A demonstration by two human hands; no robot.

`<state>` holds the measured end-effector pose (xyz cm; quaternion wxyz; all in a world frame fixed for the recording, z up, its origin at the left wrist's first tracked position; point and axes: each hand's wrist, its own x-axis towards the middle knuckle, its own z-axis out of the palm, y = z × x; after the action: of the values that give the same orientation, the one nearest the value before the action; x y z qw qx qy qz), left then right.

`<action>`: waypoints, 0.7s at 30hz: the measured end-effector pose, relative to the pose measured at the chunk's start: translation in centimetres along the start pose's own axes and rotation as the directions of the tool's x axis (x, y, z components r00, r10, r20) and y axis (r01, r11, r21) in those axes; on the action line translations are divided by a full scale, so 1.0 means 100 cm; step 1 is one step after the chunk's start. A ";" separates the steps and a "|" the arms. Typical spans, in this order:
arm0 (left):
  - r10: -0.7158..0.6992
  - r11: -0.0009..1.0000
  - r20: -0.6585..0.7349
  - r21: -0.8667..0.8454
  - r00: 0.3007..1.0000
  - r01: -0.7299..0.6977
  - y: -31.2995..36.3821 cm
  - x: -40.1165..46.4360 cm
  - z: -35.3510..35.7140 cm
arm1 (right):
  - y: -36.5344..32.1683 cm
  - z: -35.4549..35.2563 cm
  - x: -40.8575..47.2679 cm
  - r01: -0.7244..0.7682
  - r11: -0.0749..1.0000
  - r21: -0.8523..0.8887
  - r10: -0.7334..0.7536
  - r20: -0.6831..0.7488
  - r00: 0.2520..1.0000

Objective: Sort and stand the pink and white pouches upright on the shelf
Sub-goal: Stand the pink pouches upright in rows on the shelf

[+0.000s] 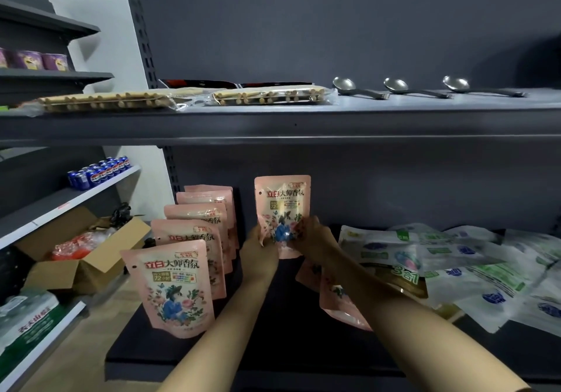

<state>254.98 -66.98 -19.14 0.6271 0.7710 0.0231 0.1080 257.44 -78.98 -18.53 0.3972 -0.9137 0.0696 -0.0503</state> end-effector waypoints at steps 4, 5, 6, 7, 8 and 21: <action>-0.016 1.000 0.036 -0.002 0.999 0.016 -0.006 0.006 0.002 | 0.006 0.011 -0.003 -0.050 0.998 0.048 0.049 0.022 0.999; -0.020 1.000 0.060 0.007 0.998 0.019 -0.007 0.007 0.002 | 0.008 0.013 -0.003 -0.057 0.997 0.047 0.056 0.025 0.998; -0.022 1.000 0.082 0.020 0.996 0.020 -0.008 0.008 0.001 | 0.010 0.014 -0.003 -0.059 0.998 0.038 0.058 0.026 0.998; -0.023 0.999 0.097 0.032 0.995 0.019 -0.011 0.009 0.000 | 0.012 0.014 -0.002 -0.062 0.998 0.027 0.061 0.025 0.998; -0.025 0.999 0.108 0.044 0.994 0.021 -0.013 0.010 -0.001 | 0.013 0.013 -0.001 -0.060 0.998 0.015 0.059 0.025 0.998; 0.002 0.996 0.132 -0.093 0.991 0.010 -0.024 0.011 0.005 | 0.013 0.017 0.007 -0.071 0.997 0.002 0.070 0.101 0.992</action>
<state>256.42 -66.78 -21.39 0.6627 0.7464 -0.0220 0.0565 258.31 -78.75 -20.64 0.4041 -0.9110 0.0815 0.0097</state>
